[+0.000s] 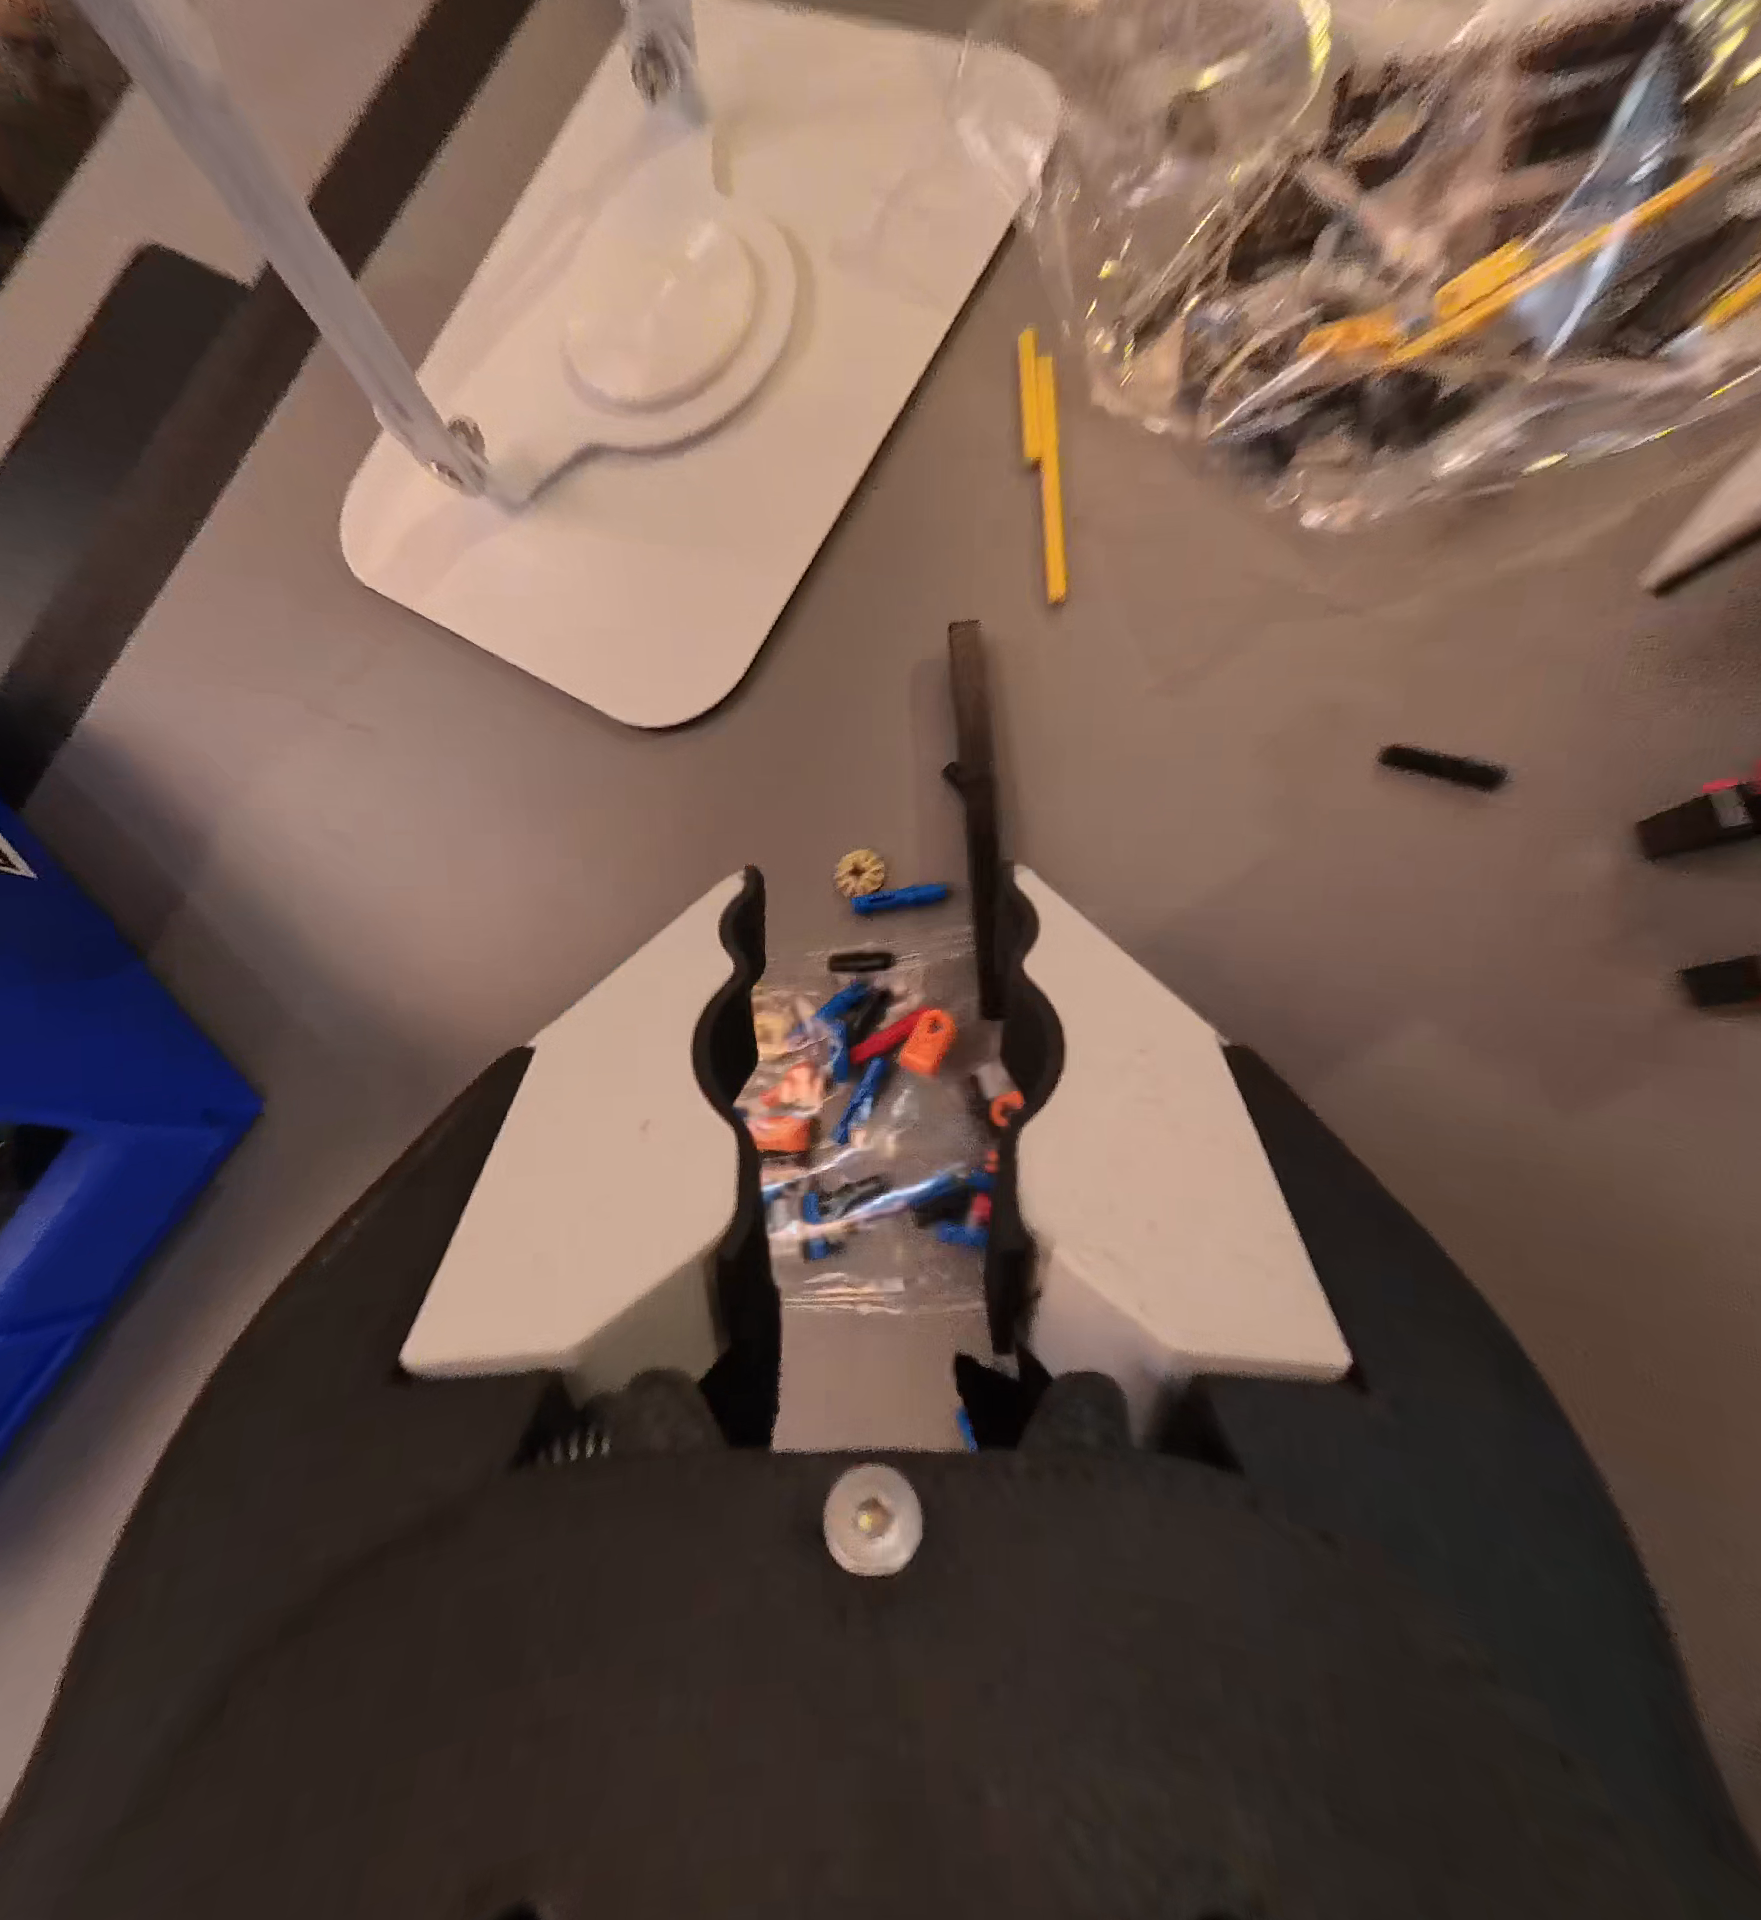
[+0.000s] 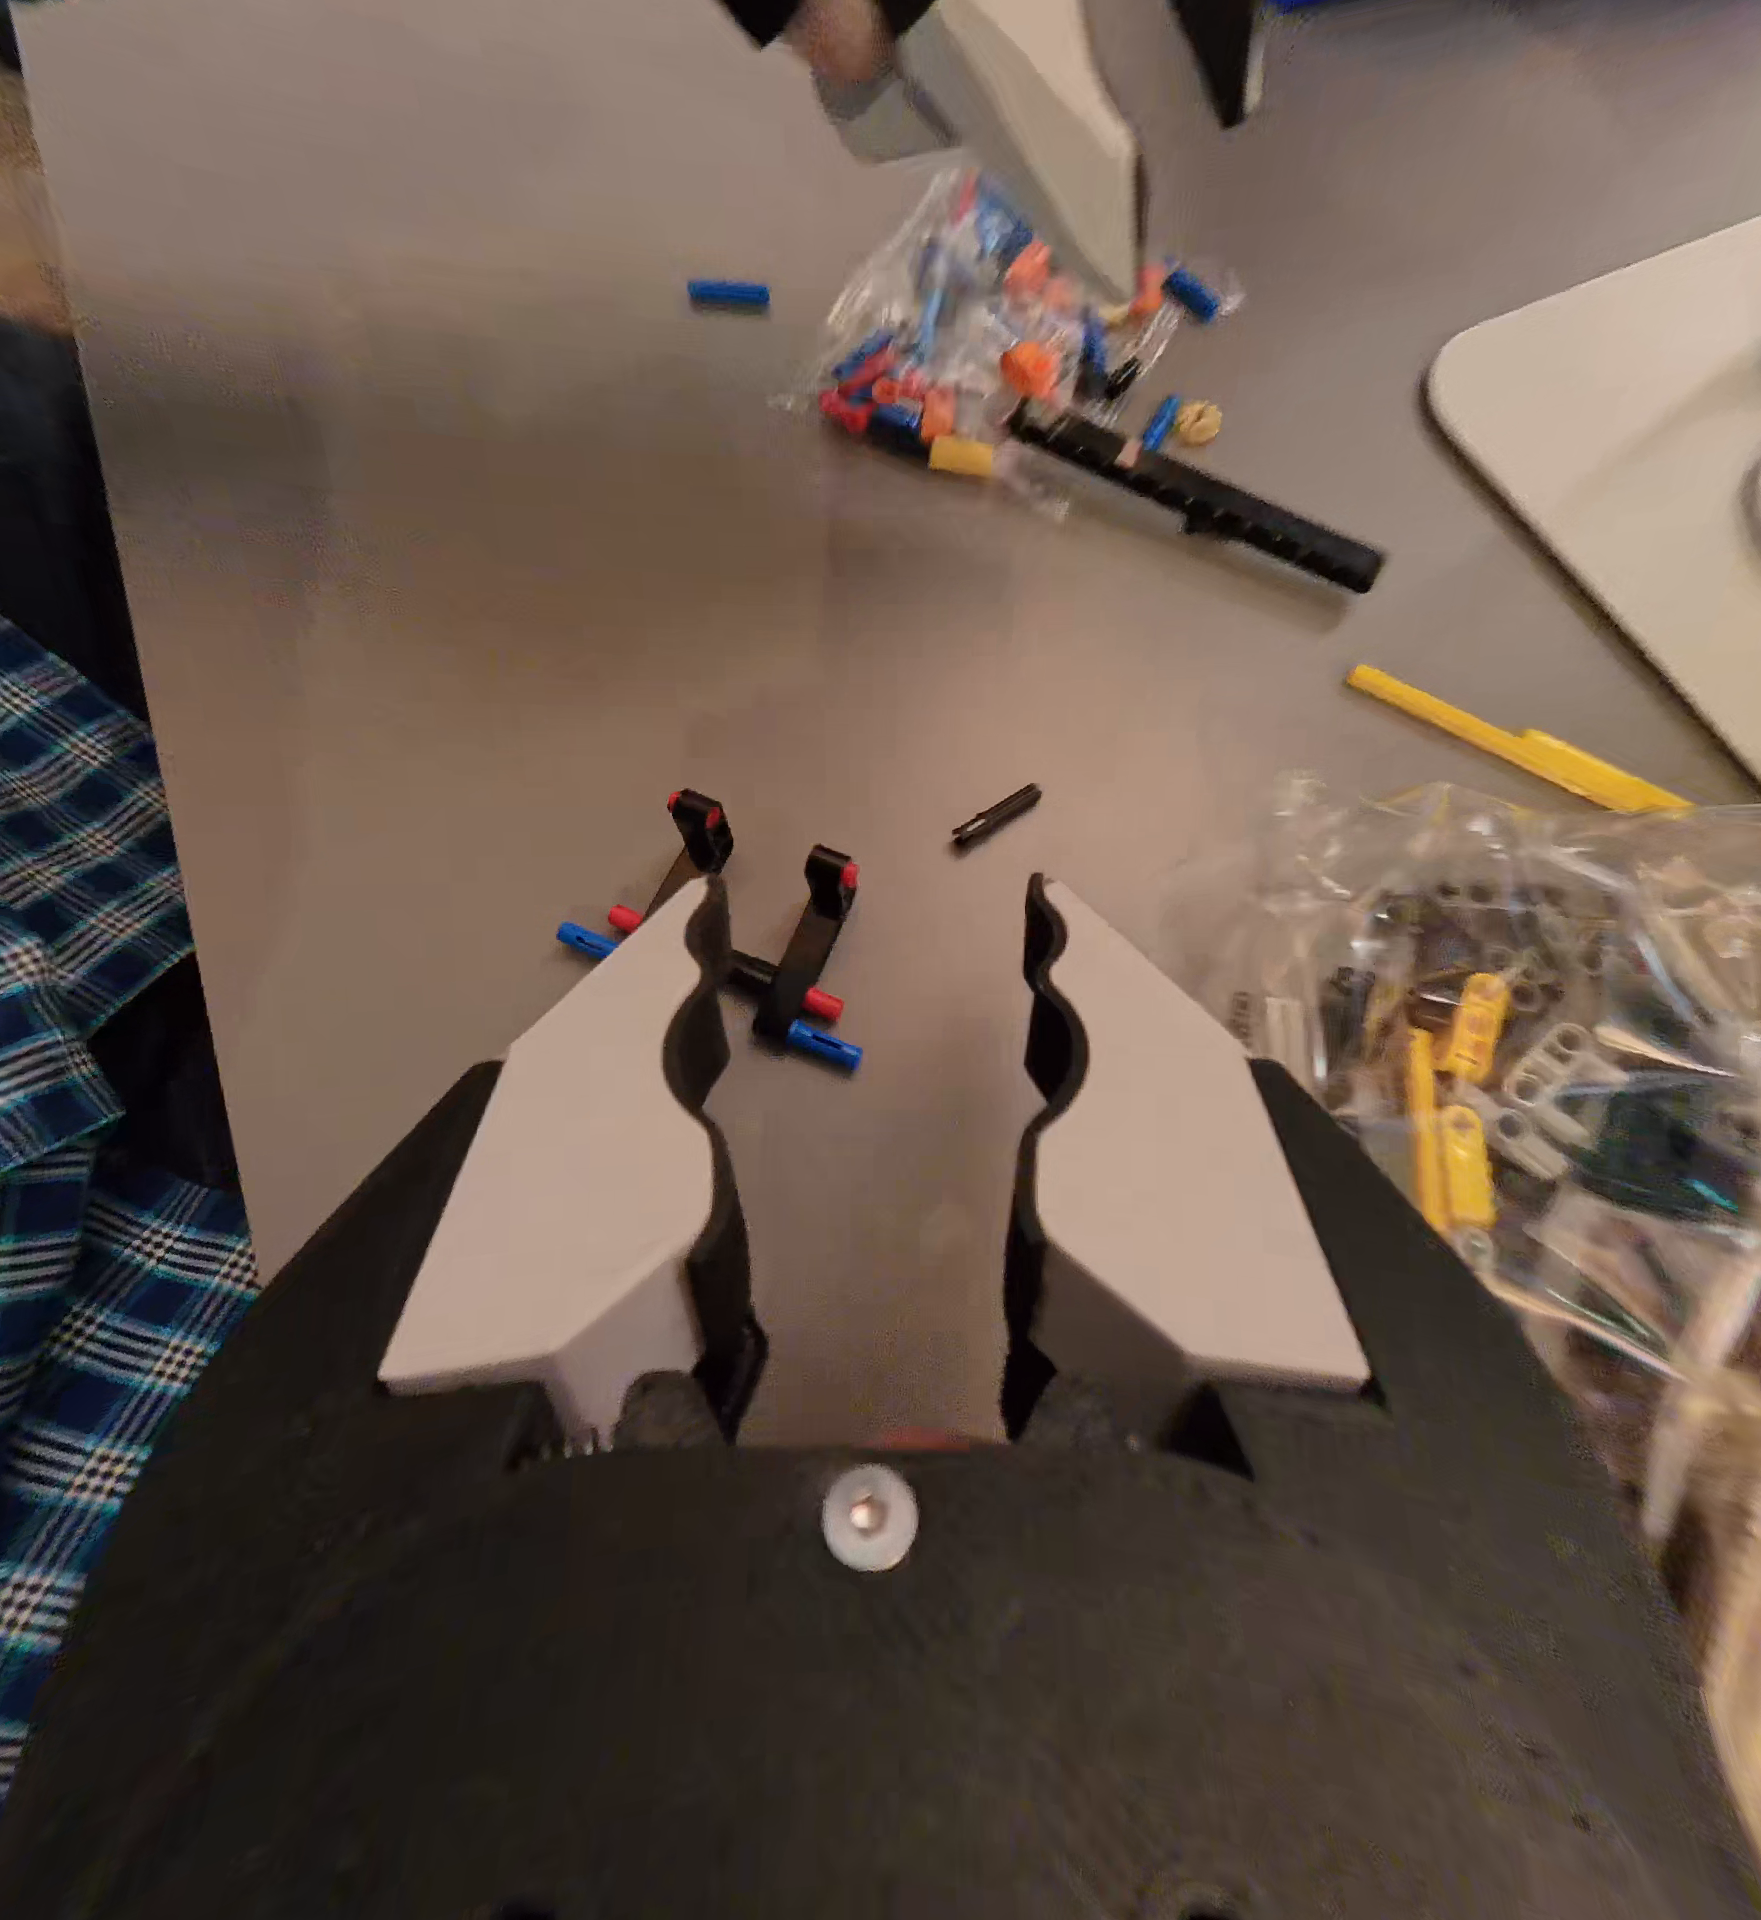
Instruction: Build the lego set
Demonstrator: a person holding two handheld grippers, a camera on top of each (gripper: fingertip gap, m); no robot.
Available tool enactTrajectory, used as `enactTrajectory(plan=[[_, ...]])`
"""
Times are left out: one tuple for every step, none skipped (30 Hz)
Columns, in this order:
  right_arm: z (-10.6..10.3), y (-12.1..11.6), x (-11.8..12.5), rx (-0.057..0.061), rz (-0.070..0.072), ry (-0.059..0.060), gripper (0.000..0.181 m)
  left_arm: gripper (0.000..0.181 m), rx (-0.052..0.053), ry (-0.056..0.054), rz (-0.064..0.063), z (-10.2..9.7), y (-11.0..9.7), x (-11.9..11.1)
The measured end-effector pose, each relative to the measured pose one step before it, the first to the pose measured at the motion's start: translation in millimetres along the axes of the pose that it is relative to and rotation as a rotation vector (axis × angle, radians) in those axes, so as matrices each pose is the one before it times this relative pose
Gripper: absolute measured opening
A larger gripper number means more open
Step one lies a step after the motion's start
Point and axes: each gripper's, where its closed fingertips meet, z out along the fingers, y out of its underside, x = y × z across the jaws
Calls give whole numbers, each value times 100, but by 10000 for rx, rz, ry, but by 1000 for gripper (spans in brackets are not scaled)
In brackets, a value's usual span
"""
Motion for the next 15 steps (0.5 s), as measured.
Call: enactTrajectory(plan=[[-647,-348,287,210,106,62,57,42,295,56,-104,-678,-621,690],[-609,-246,416,157,146,68,62,41,309,192,-164,-509,-538,964],[-557,-117,624,90,98,144,65,43,175,165,-72,-299,-210,941],[-513,-99,838,82,109,231,69,47,-20,-104,106,-169,163,429],[-466,-151,953,84,102,292,74,52,-79,-251,189,-136,273,35],[-391,-213,917,81,32,278,78,54,83,-264,111,-181,6,-143],[-375,-348,927,100,-17,294,80,55,235,-92,-51,-188,-307,-44],[-387,-564,924,156,-3,280,81,57,237,93,-159,-172,-437,107],[-412,-766,880,191,-11,223,76,59,139,14,-99,-176,-454,-117],[-432,-957,1154,213,-29,338,72,59,131,-214,55,-216,-598,-524],[-428,-1040,1579,197,-46,501,68,58,182,-349,206,-266,-850,-812],[-313,-1125,1690,179,-29,437,64,56,177,-314,261,-259,-1018,-875],[-220,-1275,1654,206,58,299,59,51,202,-348,209,-222,-1194,-1075],[-151,-1502,1830,280,146,336,55,49,240,-356,109,-124,-1331,-1219],[-40,-1605,1914,295,111,372,51,47,258,-242,62,-3,-1386,-1108]])
